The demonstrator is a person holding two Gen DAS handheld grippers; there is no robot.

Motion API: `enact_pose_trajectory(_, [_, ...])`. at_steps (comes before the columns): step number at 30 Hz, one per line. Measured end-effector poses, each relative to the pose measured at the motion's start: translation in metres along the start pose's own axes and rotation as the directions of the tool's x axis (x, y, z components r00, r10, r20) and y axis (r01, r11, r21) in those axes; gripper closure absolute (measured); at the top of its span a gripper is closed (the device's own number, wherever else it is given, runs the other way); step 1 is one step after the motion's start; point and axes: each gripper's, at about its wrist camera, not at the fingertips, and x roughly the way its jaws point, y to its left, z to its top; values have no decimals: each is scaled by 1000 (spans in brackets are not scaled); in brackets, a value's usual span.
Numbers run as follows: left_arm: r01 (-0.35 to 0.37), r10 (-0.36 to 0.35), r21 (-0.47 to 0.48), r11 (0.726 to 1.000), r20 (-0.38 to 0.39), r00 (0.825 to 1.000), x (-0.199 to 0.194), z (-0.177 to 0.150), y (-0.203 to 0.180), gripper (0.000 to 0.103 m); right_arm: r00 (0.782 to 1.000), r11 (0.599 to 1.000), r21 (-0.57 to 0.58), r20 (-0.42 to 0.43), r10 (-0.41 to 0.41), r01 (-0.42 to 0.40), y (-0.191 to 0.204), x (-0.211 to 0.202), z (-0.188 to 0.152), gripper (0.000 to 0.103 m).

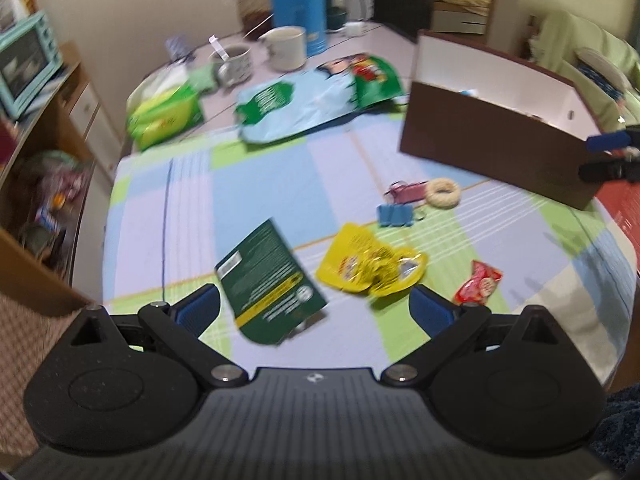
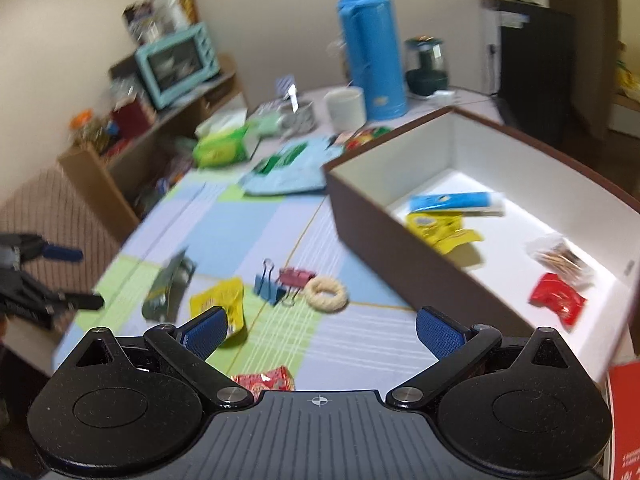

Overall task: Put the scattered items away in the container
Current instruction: 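Grasp the pink binder clip with the right gripper while the left gripper grasps the green card packet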

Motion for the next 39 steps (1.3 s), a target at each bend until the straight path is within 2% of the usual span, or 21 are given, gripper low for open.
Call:
enact_pose_trajectory(4, [-10,9,-43,999,-19,1000,10,-3,12,4,998,999,-52,-65,-2,-1,12,36,0,0])
enact_pose_trajectory(7, [-9,7,-59,998,-24,1000,17,-1,18,4,993,999,-41,-119,20,-25,14,62,2,0])
enact_pose_trajectory(15, [4,-9,-89,996,-51,999,43,8,29,4,989,999,-15,-143,38,-40,13,109,14,1])
enact_pose_trajectory(16, [7,-12,-92,996,-55,998,47,9,30,4,990,999,-24,-139,27,-31,13,113,15,7])
enact_pose_trajectory(17, [10,-16,-96,995,-58,998,50,9,31,4,989,999,-36,-142,27,-32,12,118,17,26])
enact_pose_trajectory(18, [14,-20,-100,995,-61,998,54,10,32,4,988,999,-36,-150,23,-29,11,123,18,31])
enact_pose_trajectory(25, [38,-48,-115,993,-81,996,74,16,34,4,993,994,-111,-122,-2,-12,12,151,27,32])
enact_pose_trajectory(28, [41,-51,-117,992,-90,995,82,17,36,4,991,986,-168,-130,-9,-13,15,166,28,48])
enact_pose_trajectory(34, [48,-62,-133,990,-109,992,95,19,39,4,989,982,-186,-147,8,-36,19,190,33,48])
enact_pose_trajectory(39, [49,-66,-146,988,-119,991,102,19,42,4,988,990,-141,-154,-4,-18,20,197,36,48])
